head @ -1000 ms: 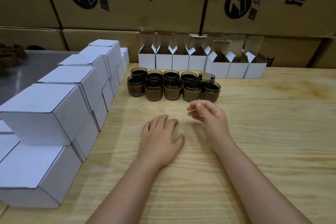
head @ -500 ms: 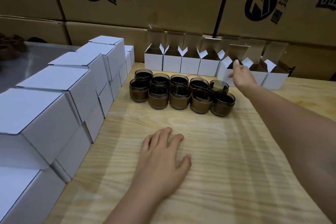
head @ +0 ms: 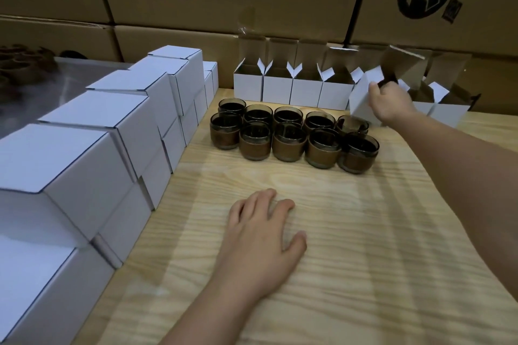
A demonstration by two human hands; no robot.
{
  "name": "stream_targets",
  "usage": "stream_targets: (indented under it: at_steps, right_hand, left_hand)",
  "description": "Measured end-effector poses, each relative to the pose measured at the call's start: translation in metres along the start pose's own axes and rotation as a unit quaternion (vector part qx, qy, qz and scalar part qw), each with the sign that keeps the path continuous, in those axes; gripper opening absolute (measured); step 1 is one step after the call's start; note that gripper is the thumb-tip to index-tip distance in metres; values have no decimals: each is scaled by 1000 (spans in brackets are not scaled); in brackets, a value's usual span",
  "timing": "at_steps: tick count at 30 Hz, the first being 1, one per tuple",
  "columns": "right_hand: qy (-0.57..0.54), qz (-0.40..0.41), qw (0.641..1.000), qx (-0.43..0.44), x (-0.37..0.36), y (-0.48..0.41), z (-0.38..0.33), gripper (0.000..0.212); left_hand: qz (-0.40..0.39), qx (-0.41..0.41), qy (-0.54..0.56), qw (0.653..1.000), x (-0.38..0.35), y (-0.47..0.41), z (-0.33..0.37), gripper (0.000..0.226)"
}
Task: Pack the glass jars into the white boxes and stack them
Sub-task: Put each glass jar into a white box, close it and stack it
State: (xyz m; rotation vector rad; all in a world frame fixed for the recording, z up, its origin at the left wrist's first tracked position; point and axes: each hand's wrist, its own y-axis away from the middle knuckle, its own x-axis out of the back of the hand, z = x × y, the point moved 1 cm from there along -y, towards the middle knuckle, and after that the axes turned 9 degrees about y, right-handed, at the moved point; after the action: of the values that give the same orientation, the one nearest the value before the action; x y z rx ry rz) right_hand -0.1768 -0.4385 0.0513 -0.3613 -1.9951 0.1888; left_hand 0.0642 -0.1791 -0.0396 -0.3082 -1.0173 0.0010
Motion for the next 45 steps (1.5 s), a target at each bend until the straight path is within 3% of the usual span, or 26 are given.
stream_targets:
  at_steps: [5,11,18,26,29,31,35,37,40,45]
  right_hand:
    - [14,173,981,86,43,47,-34,24]
    - [4,289,932,219,61,168,-73,19]
    - [-5,265,926,267,20,279,-80,10]
    - [-96,221,915,323,4,305,-71,18]
    - [-148,278,906,283,7,297,-67,14]
    - [-207,287,913,204,9,287,-63,18]
    - [-342,164,923,70,5,272,-55,21]
    - [-358,181,914,52,6,268,-52,13]
    - [-380,194,904,0,4,262,-43,28]
    - [-457,55,883,-88,-9,261,-34,42]
  left_hand:
    - [-4,7,8,1000,0,-1,1,59]
    - [-31,12,53,998,6,-4,5,104]
    - [-15,64,269,961,26,-4,9,133]
    - [-12,65,370,927,25,-3,7,106]
    - [-21,76,401,913,25,-4,6,106]
    - [-35,78,413,907,26,-5,5,104]
    - [-55,69,431,898,28,-6,5,102]
    - [-58,69,438,894,29,-5,5,102]
    - [-64,69,437,895,28,-5,4,103]
    - [-80,63,460,882,29,-5,1,104]
